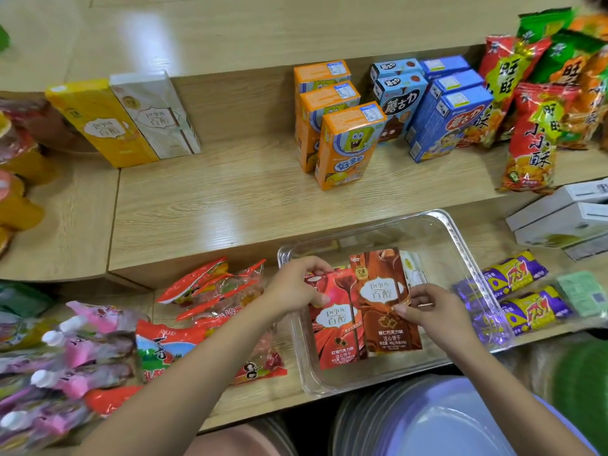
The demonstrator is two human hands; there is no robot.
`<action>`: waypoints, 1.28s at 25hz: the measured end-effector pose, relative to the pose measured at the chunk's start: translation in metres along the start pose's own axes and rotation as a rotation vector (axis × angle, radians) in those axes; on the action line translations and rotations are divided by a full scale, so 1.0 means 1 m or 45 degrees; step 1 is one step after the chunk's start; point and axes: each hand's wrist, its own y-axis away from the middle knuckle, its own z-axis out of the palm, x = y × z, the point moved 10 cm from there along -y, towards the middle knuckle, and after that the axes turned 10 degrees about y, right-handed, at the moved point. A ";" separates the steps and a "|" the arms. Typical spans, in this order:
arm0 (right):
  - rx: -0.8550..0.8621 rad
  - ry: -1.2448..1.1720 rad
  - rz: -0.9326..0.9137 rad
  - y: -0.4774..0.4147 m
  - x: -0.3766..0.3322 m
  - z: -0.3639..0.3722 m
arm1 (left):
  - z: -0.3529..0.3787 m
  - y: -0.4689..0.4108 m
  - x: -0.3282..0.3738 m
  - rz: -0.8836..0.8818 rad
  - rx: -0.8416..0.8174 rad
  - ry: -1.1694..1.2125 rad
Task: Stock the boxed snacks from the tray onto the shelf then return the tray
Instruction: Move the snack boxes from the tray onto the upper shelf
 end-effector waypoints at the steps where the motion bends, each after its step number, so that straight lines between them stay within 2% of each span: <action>1: -0.019 -0.060 -0.033 0.001 -0.006 -0.001 | -0.009 0.005 0.004 0.017 0.014 0.100; 4: -0.063 -0.222 -0.111 0.003 -0.034 -0.001 | -0.055 0.018 0.025 0.126 0.158 0.326; 7: -0.051 -0.314 -0.207 0.000 -0.077 -0.001 | -0.106 0.034 0.048 0.229 0.291 0.405; 14: -0.068 -0.366 -0.452 -0.014 -0.200 0.028 | -0.218 0.051 0.068 0.392 0.543 0.408; 19: 0.064 -0.303 -0.685 -0.046 -0.286 0.055 | -0.276 0.020 0.090 0.525 0.689 0.251; 26: 0.120 -0.389 -0.611 -0.097 -0.309 0.083 | -0.314 -0.011 0.117 0.607 0.848 0.023; 29: 0.207 -0.485 -0.560 -0.108 -0.313 0.080 | -0.322 -0.017 0.127 0.701 0.877 -0.076; 32: 0.339 -0.438 -0.542 -0.111 -0.320 0.084 | -0.324 -0.024 0.131 0.764 0.896 -0.128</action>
